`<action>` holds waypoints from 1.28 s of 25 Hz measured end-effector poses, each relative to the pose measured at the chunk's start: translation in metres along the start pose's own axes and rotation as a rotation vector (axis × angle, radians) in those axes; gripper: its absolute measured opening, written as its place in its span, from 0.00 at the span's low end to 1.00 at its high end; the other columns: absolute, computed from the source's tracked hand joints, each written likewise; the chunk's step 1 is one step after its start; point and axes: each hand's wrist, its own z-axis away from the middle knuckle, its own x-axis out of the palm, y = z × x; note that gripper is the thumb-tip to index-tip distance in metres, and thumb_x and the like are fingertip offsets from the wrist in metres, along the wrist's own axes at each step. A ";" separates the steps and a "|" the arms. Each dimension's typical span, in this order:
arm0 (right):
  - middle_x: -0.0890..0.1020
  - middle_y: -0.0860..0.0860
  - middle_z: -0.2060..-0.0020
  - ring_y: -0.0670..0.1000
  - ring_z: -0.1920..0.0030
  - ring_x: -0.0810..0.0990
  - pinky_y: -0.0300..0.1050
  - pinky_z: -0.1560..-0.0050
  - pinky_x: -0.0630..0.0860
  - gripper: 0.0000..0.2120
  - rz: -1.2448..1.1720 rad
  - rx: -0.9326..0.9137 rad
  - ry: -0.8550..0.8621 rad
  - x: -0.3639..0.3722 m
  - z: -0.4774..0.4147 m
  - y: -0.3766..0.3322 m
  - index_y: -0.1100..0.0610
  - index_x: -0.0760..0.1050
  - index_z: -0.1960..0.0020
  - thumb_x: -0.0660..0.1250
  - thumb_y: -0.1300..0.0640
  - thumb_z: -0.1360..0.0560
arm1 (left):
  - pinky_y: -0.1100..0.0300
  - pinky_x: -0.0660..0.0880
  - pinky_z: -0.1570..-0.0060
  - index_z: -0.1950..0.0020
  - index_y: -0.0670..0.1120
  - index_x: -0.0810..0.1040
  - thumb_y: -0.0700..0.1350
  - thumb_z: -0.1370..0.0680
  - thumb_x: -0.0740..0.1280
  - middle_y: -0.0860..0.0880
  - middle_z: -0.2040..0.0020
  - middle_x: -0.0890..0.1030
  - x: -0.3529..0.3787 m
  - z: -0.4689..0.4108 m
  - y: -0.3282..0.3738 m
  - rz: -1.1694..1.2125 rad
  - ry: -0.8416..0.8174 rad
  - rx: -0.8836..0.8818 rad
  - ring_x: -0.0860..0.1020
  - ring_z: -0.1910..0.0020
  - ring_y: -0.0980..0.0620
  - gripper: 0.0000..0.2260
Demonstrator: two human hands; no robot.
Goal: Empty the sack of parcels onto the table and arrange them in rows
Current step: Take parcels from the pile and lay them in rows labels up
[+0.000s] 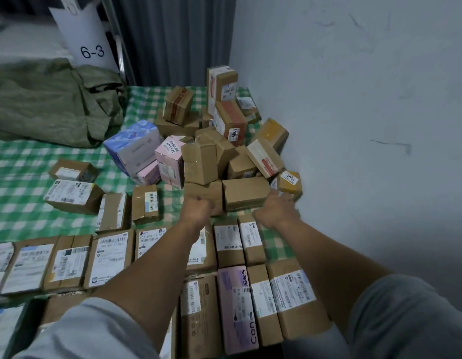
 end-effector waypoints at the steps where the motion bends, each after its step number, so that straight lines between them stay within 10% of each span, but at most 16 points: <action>1: 0.65 0.62 0.28 0.64 0.30 0.67 0.58 0.36 0.72 0.36 0.002 -0.024 -0.011 0.001 -0.012 -0.004 0.55 0.57 0.23 0.69 0.48 0.25 | 0.51 0.74 0.51 0.42 0.37 0.77 0.37 0.23 0.65 0.40 0.49 0.76 -0.002 -0.007 0.002 -0.006 0.026 -0.006 0.74 0.53 0.44 0.10; 11: 0.66 0.62 0.31 0.64 0.32 0.66 0.57 0.36 0.71 0.37 -0.020 -0.035 0.198 -0.003 -0.135 -0.013 0.59 0.59 0.26 0.73 0.50 0.28 | 0.44 0.78 0.42 0.51 0.46 0.77 0.39 0.23 0.66 0.44 0.50 0.80 0.014 -0.076 0.009 0.070 0.195 -0.035 0.79 0.47 0.43 0.03; 21: 0.57 0.65 0.23 0.65 0.24 0.58 0.65 0.27 0.59 0.59 0.149 -0.168 0.409 0.005 -0.208 -0.012 0.62 0.47 0.20 0.77 0.36 0.34 | 0.52 0.76 0.63 0.51 0.43 0.78 0.39 0.20 0.64 0.39 0.54 0.81 0.081 -0.102 0.008 0.147 -0.022 -0.066 0.78 0.58 0.42 0.04; 32: 0.70 0.61 0.33 0.63 0.34 0.70 0.63 0.39 0.71 0.47 0.079 -0.200 0.463 -0.003 -0.212 -0.016 0.60 0.58 0.24 0.78 0.48 0.34 | 0.57 0.75 0.62 0.57 0.42 0.77 0.32 0.22 0.64 0.44 0.63 0.78 0.067 -0.085 0.002 0.237 0.038 -0.096 0.77 0.64 0.49 0.07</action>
